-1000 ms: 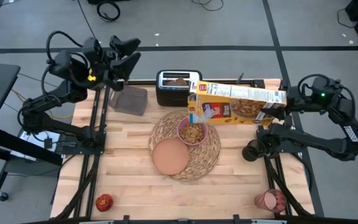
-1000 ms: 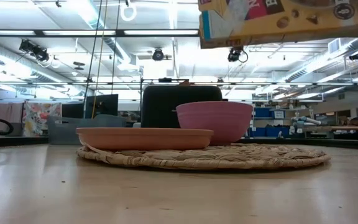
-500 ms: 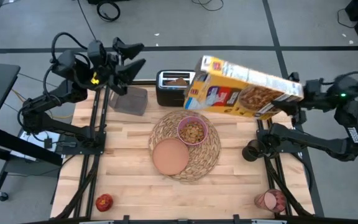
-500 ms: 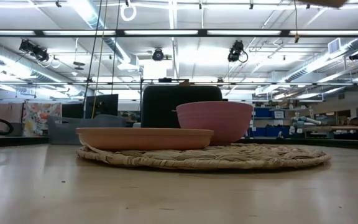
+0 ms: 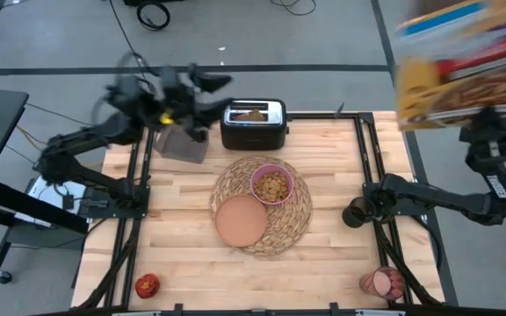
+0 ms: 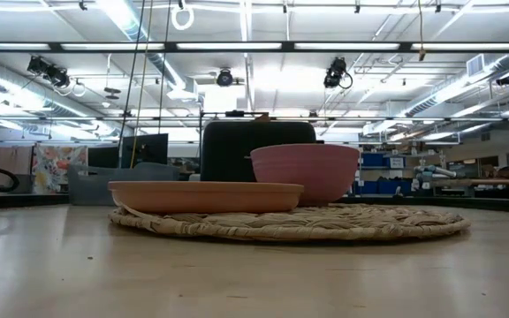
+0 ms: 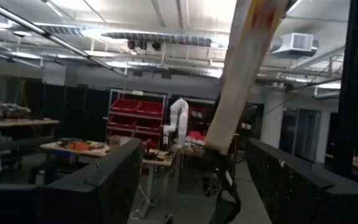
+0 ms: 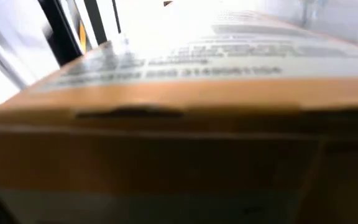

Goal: Arrange a breakfast setting
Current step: Pour the cereal from the cereal box into the pink bowl on the brown placemat

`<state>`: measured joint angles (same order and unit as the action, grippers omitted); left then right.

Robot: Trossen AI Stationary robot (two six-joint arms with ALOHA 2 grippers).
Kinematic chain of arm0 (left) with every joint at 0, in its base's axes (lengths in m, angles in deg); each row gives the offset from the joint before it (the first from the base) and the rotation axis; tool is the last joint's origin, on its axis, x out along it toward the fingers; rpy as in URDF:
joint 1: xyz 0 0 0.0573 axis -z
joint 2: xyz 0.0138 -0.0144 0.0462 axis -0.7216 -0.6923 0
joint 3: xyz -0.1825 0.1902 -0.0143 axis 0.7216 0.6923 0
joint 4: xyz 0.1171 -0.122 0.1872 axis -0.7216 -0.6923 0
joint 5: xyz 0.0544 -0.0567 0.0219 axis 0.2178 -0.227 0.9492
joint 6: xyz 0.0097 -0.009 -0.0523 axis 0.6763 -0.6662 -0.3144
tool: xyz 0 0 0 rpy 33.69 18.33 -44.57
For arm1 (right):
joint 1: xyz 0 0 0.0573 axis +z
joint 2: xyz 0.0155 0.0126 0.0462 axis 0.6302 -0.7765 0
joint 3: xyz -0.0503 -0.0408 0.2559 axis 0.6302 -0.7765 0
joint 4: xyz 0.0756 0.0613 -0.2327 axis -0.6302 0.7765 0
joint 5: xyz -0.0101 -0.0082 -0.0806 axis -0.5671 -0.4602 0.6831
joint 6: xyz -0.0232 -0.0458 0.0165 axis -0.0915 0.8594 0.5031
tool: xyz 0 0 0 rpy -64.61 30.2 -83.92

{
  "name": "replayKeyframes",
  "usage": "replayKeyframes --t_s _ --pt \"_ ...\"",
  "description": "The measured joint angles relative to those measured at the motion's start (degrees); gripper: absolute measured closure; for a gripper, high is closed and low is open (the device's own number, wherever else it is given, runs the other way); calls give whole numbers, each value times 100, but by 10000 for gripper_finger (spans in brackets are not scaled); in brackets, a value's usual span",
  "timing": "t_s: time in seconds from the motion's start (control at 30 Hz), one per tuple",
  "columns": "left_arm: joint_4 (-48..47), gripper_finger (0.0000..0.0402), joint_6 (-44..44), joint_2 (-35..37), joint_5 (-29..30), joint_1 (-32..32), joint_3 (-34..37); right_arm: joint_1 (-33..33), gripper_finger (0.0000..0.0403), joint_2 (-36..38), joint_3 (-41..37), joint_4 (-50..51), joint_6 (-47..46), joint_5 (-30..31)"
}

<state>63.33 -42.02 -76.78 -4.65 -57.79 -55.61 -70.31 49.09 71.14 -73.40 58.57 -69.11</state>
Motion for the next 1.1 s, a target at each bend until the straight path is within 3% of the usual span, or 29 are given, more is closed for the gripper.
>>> replayKeyframes --t_s 0.1,0.2,0.3,0.4,0.63,1.1 --pt "925 101 112 -616 -3 154 4 0 195 -278 -184 -1052 -335 38" --pt "1854 86 -106 -1173 -145 166 -14 -2 195 -611 -294 -1254 -481 77" --pt "1916 83 -432 -1602 -305 90 -266 -2 195 -984 -339 -1264 -613 19" --pt "1917 83 -178 -1871 -415 91 -483 -2 195 -1309 -357 -1308 -650 -177" --pt "1917 83 101 -2041 -685 142 -687 16 195 -1938 -357 -1387 -501 -270" --pt "2081 83 306 -2050 -434 44 -688 415 195 -3136 -354 -2211 -565 -277"
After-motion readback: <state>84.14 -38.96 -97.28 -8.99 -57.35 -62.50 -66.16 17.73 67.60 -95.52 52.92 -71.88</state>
